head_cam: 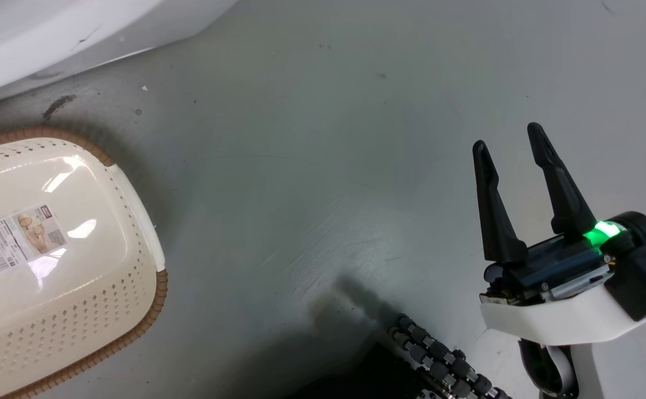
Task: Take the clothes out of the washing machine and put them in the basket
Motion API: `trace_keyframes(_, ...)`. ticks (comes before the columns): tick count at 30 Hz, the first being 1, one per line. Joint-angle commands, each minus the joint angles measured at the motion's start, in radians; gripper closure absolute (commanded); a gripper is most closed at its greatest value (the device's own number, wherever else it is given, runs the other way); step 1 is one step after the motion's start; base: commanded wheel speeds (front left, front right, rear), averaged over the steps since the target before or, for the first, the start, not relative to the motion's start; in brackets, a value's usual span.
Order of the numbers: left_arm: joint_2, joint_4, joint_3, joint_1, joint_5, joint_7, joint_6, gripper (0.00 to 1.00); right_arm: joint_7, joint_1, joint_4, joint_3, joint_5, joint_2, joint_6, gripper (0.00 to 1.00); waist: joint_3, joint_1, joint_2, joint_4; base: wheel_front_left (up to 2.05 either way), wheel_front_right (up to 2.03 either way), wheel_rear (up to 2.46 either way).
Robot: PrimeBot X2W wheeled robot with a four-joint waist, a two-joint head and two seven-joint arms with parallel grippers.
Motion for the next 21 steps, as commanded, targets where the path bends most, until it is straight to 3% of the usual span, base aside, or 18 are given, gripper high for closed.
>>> trace_keyframes(1,0.0,0.007,-0.006,-0.007,-0.004,-0.007,0.002,0.0,-0.002,0.01,-0.01,-0.001,-0.009,0.002,-0.001,0.0,0.002,-0.0001,-0.0001,0.001,0.0,0.0,0.0)
trace_keyframes(2,-0.001,0.01,-0.007,-0.01,-0.006,-0.015,0.003,0.41,-0.002,0.013,-0.014,0.001,-0.01,0.002,-0.001,0.0,0.003,-0.0001,-0.0001,0.002,0.0,0.0,0.0)
trace_keyframes(3,-0.007,0.025,-0.007,-0.013,-0.015,-0.016,0.004,1.0,-0.002,0.013,-0.018,0.015,-0.021,0.002,-0.001,0.0,0.004,-0.0001,-0.0001,0.004,0.0,0.0,0.0)
trace_keyframes(15,-0.014,0.024,-0.016,-0.043,0.005,-0.179,0.018,1.0,-0.002,-0.031,-0.016,0.008,-0.019,0.002,-0.001,0.0,-0.008,-0.0001,-0.0001,0.003,0.0,0.0,0.0)
trace_keyframes(21,-0.062,0.029,-0.029,-0.005,0.011,-0.33,0.026,1.0,-0.002,-0.042,-0.004,-0.032,-0.036,0.002,-0.001,0.0,-0.065,-0.0001,-0.0001,0.037,0.0,0.0,0.0)
